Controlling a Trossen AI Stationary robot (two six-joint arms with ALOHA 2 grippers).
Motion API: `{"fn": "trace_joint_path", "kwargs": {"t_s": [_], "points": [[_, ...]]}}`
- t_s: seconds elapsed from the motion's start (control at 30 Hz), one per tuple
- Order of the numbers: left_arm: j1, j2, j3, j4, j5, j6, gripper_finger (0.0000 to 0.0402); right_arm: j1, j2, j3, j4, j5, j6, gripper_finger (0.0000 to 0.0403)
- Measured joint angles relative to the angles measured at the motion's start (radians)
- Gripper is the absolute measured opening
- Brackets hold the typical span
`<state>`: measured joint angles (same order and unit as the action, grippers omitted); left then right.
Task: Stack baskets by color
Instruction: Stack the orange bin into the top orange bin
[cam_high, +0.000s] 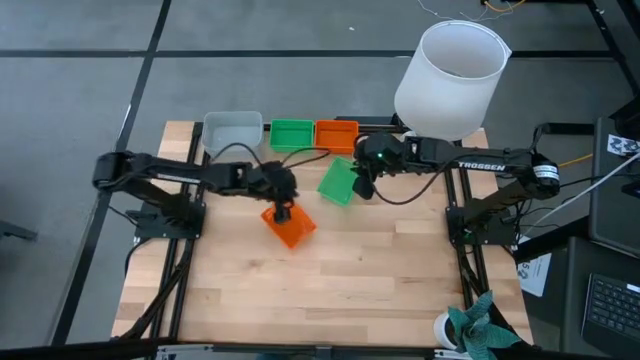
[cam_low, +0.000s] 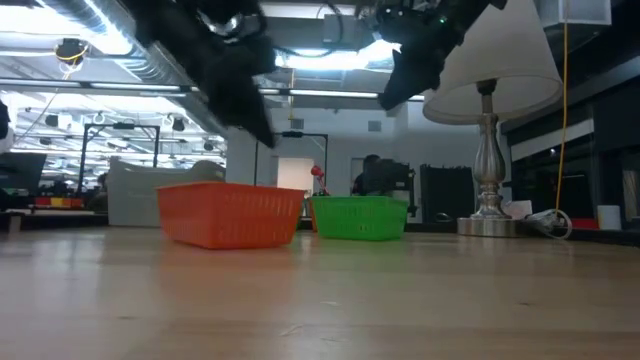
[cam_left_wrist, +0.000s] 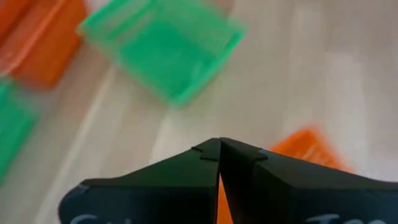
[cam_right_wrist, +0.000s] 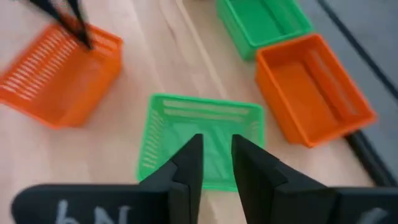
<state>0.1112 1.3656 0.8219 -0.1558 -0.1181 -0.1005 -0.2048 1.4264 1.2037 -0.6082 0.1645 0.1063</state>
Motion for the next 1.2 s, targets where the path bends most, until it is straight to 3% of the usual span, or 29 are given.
{"fn": "trace_joint_path", "kwargs": {"t_s": [0.1, 0.2, 0.5, 0.73, 0.9, 1.2], "points": [[0.0, -0.1, -0.001, -0.168, -0.077, -0.008, 0.0, 0.021, 0.03, 0.0, 0.055, -0.082, 0.023, 0.0084], [0.0, -0.187, -0.001, -0.294, -0.123, -0.053, 0.0, 0.063, 0.09, 0.0, 0.149, -0.088, 0.03, 0.0084], [0.0, -0.352, -0.002, -0.487, -0.135, -0.08, 0.0, 0.164, 0.324, 0.0, 0.574, -0.088, 0.024, 0.0084], [0.0, -0.363, -0.002, -0.541, -0.136, -0.08, 0.0, 0.221, 0.455, 0.0, 0.745, -0.009, 0.004, 0.0084], [0.0, -0.334, -0.002, -0.544, -0.136, -0.08, 0.0, 0.231, 0.487, 0.0, 0.824, 0.022, 0.135, 0.0087], [0.0, -0.318, -0.002, -0.547, -0.136, -0.08, 0.0, 0.217, 0.545, 0.0, 0.828, 0.027, 0.33, 0.0182]]}}
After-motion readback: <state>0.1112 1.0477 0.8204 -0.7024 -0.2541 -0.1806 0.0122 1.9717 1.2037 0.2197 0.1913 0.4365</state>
